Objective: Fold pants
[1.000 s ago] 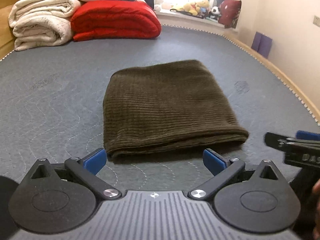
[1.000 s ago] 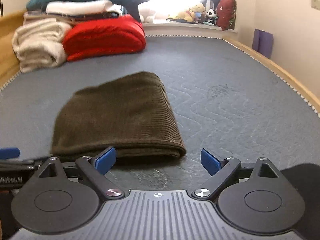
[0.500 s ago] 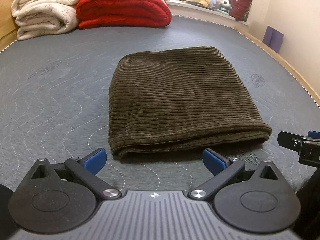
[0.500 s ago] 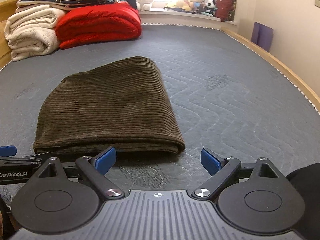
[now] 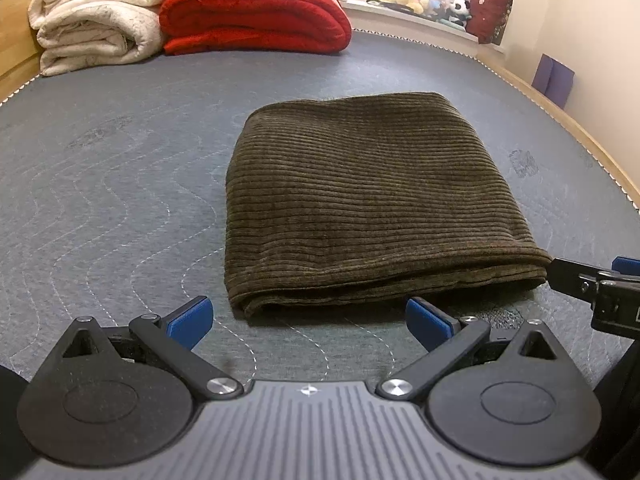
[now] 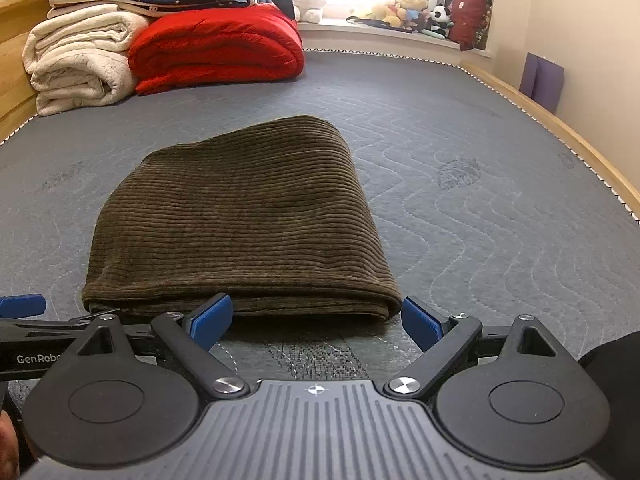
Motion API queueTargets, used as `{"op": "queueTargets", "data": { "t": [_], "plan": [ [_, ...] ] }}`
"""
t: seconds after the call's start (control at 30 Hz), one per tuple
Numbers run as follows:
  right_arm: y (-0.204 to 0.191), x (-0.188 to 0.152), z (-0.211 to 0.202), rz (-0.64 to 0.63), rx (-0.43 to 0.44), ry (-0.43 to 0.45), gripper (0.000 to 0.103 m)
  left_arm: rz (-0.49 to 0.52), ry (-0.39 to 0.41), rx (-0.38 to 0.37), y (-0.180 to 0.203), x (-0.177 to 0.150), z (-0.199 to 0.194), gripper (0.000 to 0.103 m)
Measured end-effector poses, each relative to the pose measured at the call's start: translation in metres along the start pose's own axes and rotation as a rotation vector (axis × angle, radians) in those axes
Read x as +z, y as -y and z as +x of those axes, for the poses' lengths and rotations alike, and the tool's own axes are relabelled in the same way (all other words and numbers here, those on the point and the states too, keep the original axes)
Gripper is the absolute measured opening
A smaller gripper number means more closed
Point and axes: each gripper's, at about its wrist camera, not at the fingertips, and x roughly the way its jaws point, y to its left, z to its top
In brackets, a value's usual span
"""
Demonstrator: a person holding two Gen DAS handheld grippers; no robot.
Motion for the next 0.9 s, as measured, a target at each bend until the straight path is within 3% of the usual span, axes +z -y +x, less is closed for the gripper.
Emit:
{"op": "queueTargets", "data": {
  "t": [0.9],
  "plan": [
    [0.0007, -0.0008, 0.0026, 0.011, -0.004, -0.009, 0.092, 0.026, 0.011, -0.003, 0.0037, -0.001, 0.0032, 0.103]
  ]
}}
